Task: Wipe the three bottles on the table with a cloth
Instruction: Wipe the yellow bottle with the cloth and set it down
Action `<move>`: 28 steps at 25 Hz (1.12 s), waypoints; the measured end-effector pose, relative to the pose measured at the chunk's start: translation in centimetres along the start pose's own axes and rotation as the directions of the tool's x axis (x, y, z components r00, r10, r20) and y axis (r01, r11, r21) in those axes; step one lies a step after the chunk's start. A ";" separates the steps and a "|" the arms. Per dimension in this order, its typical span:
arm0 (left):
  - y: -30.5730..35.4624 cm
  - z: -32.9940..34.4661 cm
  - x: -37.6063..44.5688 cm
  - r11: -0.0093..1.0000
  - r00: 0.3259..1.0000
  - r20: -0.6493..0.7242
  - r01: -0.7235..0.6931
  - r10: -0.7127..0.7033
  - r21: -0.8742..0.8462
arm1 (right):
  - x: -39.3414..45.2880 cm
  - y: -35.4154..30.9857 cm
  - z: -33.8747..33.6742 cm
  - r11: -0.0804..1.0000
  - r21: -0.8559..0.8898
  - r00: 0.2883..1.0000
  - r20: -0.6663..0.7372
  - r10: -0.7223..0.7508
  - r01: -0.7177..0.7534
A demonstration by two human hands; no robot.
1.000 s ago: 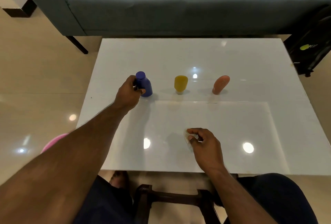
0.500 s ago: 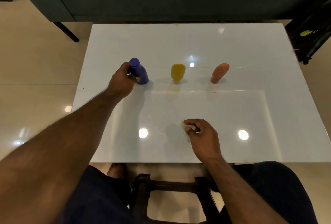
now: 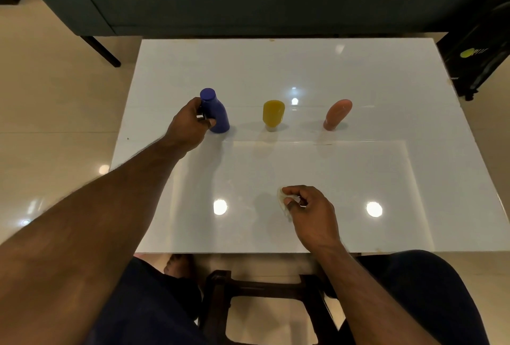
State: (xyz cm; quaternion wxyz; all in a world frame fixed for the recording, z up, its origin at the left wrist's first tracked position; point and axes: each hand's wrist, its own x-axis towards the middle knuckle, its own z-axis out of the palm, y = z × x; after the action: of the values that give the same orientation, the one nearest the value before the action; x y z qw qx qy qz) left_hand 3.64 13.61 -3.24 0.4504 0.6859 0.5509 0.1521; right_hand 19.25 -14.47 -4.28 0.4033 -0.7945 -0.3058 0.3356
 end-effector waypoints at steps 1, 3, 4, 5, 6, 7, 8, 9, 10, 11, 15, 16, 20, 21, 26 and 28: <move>0.1 0.0 0.1 1.000 1.000 0.007 0.003 -0.003 0.003 | 0.0 0.0 0.0 1.000 0.002 1.000 -0.002 0.001 -0.001; 0.0 -0.1 0.2 1.000 1.000 0.013 -0.001 0.001 0.015 | 0.0 0.0 -0.1 1.000 0.000 1.000 -0.005 0.000 0.000; 0.0 -0.1 0.2 1.000 1.000 0.011 -0.003 0.002 0.020 | 0.0 0.0 -0.1 1.000 0.000 1.000 -0.005 -0.001 0.001; 0.1 -0.1 0.1 1.000 1.000 0.010 -0.001 0.001 0.025 | 0.0 -0.1 -0.1 1.000 0.001 1.000 -0.004 0.000 0.000; 0.1 0.0 0.1 1.000 1.000 0.011 0.001 -0.001 0.025 | 0.0 -0.1 -0.1 1.000 0.002 1.000 -0.003 0.002 -0.002; 0.1 0.0 0.0 1.000 1.000 0.015 0.005 -0.005 0.026 | -0.1 -0.2 -0.1 1.000 0.001 1.000 -0.003 0.002 -0.002; 0.1 0.1 -0.1 1.000 0.999 0.029 0.015 -0.015 0.019 | -0.1 -0.3 -0.2 1.000 -0.002 1.000 -0.002 0.002 -0.002; 0.2 0.1 -0.3 0.999 0.998 0.051 0.036 -0.037 0.007 | -0.1 -0.4 -0.2 1.000 -0.006 1.000 -0.001 -0.001 0.001; 0.1 0.1 -0.5 0.997 0.994 0.073 0.075 -0.075 0.004 | -0.1 -0.4 -0.2 1.000 -0.009 1.000 0.000 -0.004 0.004; -0.1 0.0 -1.1 0.992 0.989 0.078 0.127 -0.128 0.020 | -0.1 -0.5 -0.2 1.000 -0.011 1.000 0.001 -0.005 0.005; -2.4 0.4 -4.4 0.971 0.973 -0.086 0.222 -0.214 0.093 | -0.1 -0.5 -0.3 1.000 -0.014 1.000 -0.004 0.004 -0.004; -2.6 0.8 -5.4 0.972 0.976 -0.075 0.211 -0.204 0.101 | -0.1 -0.6 -0.2 1.000 -0.012 1.000 -0.004 0.006 -0.007; -0.6 4.5 -7.0 0.985 0.986 0.132 0.081 -0.102 0.155 | -0.2 -0.5 -0.3 1.000 0.003 1.000 -0.006 -0.001 0.001; 0.4 5.4 -6.7 0.986 0.984 0.155 0.064 -0.088 0.155 | -0.2 -0.5 -0.3 1.000 0.005 1.000 -0.004 0.001 -0.001; 3.8 8.4 -3.6 0.988 0.976 0.192 0.083 -0.107 0.126 | -0.1 -0.2 -0.4 1.000 0.009 1.000 -0.014 0.021 -0.020; 4.7 9.3 -2.6 0.989 0.977 0.189 0.070 -0.095 0.132 | 0.0 -0.2 -0.5 1.000 0.009 1.000 -0.025 0.017 -0.016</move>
State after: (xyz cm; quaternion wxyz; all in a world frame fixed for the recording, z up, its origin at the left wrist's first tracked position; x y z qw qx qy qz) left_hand 12.22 7.14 -3.94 0.4645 0.7007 0.5407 0.0309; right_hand 19.56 -14.62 -3.92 0.4078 -0.7992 -0.2928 0.3305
